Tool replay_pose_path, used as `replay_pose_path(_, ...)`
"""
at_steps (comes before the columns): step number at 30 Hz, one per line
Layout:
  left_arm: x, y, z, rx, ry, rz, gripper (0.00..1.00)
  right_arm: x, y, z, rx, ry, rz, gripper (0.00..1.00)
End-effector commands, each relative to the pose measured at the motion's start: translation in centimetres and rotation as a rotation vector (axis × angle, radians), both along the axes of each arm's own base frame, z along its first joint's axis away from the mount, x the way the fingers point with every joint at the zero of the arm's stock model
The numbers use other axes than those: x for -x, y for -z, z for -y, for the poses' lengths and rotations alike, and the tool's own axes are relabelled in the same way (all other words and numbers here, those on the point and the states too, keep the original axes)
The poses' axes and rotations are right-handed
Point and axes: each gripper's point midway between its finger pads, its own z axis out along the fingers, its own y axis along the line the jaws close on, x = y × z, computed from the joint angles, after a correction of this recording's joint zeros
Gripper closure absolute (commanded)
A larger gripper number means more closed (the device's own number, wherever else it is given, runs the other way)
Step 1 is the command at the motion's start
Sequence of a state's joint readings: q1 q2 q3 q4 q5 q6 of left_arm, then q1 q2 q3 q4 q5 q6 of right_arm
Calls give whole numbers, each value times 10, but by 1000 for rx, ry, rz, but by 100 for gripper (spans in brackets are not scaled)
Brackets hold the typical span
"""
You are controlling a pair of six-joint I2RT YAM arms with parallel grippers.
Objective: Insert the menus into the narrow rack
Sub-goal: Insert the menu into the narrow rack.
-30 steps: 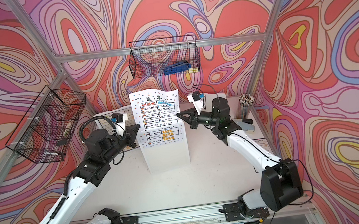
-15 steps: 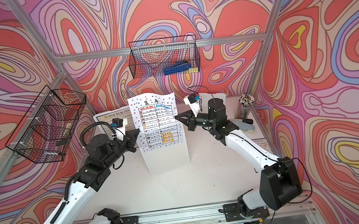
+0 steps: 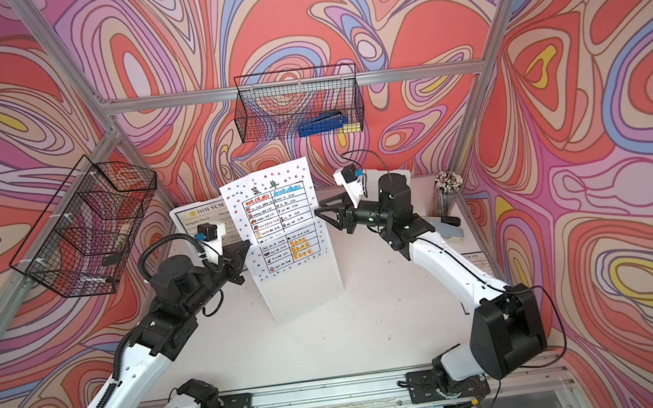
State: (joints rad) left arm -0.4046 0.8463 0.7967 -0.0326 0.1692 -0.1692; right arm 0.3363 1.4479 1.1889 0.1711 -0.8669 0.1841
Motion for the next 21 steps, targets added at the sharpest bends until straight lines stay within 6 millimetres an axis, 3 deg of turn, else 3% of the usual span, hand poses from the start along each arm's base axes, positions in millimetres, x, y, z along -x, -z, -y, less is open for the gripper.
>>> replay_pose_path(1, 2, 18, 3, -12, 19, -58, 100, -8, -16, -6, -27, -23, 24, 58)
replay_pose_path(6, 0, 20, 8, -17, 44, -68, 100, -33, -15, -10, -7, 16, 19, 54)
replay_pose_path(12, 1, 22, 6, -20, 37, -79, 100, -58, -28, 9, -19, 93, 42, 46)
replay_pose_path(14, 2, 22, 4, -22, 25, -78, 91, -65, -32, 16, -38, 99, 38, 45)
replay_pose_path(17, 2, 19, 1, -24, 13, -67, 67, -67, -36, 15, -59, 65, 35, 42)
replay_pose_path(21, -2, 14, -1, -37, -7, -57, 46, -50, -41, 6, -102, -49, 39, 42)
